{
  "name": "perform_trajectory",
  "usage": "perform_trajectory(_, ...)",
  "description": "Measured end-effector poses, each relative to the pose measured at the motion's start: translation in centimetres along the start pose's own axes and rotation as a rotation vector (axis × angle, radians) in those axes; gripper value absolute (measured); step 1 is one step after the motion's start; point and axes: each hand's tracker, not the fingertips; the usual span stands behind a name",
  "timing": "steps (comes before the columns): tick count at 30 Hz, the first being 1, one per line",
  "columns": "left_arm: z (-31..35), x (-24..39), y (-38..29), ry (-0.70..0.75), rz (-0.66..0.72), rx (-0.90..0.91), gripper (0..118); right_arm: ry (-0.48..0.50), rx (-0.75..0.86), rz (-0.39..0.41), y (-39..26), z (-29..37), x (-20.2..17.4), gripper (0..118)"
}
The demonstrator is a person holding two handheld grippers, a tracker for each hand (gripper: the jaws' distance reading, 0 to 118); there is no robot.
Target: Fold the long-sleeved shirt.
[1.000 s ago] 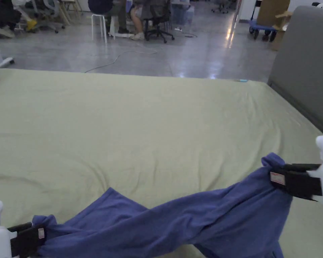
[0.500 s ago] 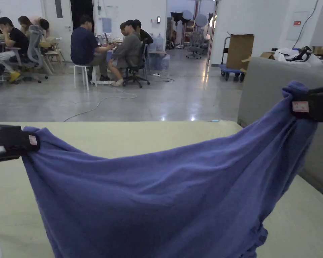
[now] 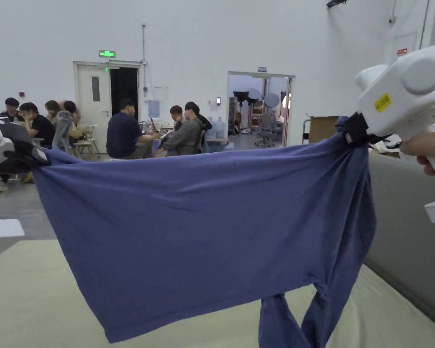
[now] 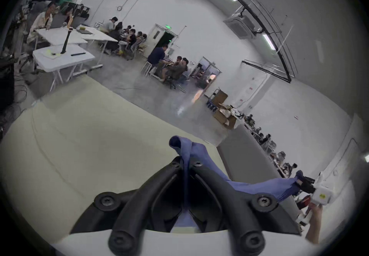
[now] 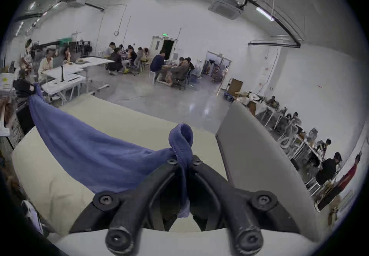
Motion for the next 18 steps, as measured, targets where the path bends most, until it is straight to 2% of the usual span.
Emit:
perform_trajectory(2,-1.3,0.4,1.7,0.073,-0.027,0.032,1,0.000,-0.004,-0.036,1.8,-2.2,0.4,1)
perform_trajectory(3,-2.3,0.0,3.1,0.064,-0.020,0.031,1,-0.010,-0.005,-0.044,2.5,-3.0,0.4,1)
perform_trajectory(6,-3.5,0.4,5.2,0.040,0.005,0.071,1,-0.039,0.014,-0.032,4.5,-4.8,-0.1,1)
perform_trajectory(11,-4.4,2.6,6.9,0.066,-0.087,0.107,1,-0.085,0.049,-0.038,7.1,-6.8,0.0,1)
perform_trajectory(15,-6.0,2.4,6.2,0.076,-0.144,0.104,1,-0.114,0.028,-0.041,6.0,-9.4,-0.7,1)
perform_trajectory(18,-8.4,-0.2,3.5,0.107,-0.156,0.039,1,-0.072,-0.051,-0.026,2.1,-12.8,-2.2,1)
